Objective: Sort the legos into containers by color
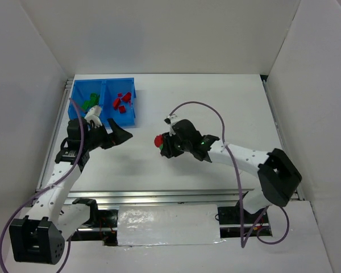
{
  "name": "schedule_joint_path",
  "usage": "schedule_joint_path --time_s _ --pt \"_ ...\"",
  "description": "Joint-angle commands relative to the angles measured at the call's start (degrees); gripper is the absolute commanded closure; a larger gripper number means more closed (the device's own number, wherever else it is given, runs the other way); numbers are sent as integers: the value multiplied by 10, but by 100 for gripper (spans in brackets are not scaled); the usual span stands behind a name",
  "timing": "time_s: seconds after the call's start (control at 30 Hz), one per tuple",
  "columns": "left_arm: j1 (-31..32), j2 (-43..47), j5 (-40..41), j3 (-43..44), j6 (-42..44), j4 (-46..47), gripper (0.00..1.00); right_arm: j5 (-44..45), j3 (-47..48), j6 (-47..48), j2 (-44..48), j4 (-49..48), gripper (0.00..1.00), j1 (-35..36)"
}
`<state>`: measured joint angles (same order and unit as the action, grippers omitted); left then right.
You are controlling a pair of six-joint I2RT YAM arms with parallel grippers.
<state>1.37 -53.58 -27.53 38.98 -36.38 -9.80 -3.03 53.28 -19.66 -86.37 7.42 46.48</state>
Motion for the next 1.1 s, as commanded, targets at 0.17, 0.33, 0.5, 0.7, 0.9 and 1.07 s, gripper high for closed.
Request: schedule_joint_path --time_s 0.17,0.33,0.5,0.7,0.9,1.07 --pt "107 -8 -184 7 -14 164 1 -395 24 45 103 3 98 -2" --pt "146 10 -205 16 1 162 1 -451 24 50 140 3 97 -2" --pt "161 -3 -249 17 -7 178 12 -444 42 47 150 10 95 -2" --pt "167 15 -301 1 -40 235 9 -459 49 44 138 14 95 -10" --pt "167 30 -321 0 -53 268 1 -471 47 45 135 9 96 -16" --pt "167 40 -341 -8 -70 305 1 -508 39 43 153 -7 96 -26"
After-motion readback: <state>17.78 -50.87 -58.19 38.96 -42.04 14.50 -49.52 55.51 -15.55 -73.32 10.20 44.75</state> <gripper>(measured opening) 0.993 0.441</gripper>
